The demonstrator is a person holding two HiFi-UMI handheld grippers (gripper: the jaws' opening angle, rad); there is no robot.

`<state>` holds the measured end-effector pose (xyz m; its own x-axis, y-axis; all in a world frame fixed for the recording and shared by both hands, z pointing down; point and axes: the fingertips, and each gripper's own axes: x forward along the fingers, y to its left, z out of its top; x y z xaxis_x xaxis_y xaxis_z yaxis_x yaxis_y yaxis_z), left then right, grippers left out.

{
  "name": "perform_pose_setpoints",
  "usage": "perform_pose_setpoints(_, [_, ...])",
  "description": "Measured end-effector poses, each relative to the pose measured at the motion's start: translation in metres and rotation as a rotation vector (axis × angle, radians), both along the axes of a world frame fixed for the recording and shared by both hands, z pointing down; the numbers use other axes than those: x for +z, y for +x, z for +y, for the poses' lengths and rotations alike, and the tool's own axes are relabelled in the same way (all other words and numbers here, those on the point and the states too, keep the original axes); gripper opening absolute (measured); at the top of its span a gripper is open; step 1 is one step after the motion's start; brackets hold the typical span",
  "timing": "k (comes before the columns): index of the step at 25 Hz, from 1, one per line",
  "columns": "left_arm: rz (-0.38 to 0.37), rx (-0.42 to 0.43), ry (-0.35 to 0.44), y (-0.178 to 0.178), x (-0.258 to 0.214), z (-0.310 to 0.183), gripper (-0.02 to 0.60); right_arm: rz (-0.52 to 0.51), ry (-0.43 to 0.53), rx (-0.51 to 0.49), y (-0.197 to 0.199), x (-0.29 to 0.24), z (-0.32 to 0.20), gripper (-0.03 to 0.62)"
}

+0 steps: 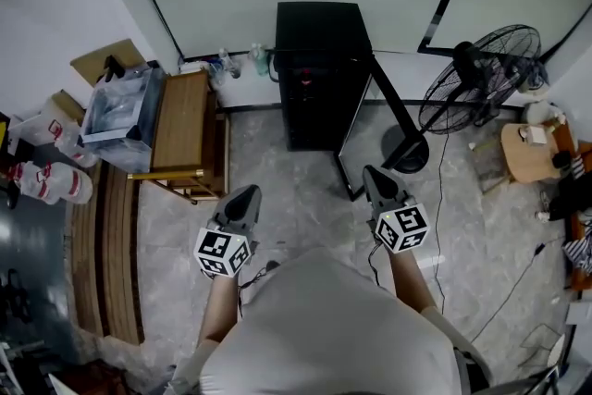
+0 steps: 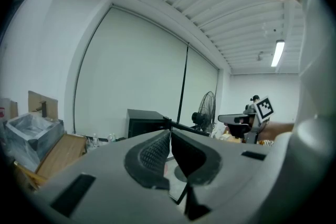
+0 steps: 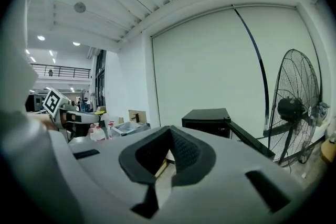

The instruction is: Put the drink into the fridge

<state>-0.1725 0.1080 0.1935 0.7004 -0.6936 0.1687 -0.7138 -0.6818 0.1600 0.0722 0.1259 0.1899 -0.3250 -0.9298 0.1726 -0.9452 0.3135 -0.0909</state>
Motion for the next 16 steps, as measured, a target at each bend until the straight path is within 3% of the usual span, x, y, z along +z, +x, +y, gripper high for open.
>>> perform_pose_setpoints(16, [0.001, -0.021, -0.005, -0.016, 0.001, 0.001, 0.011, -0.044, -0.036, 0.015, -0.007, 0.008, 0.001, -0.002])
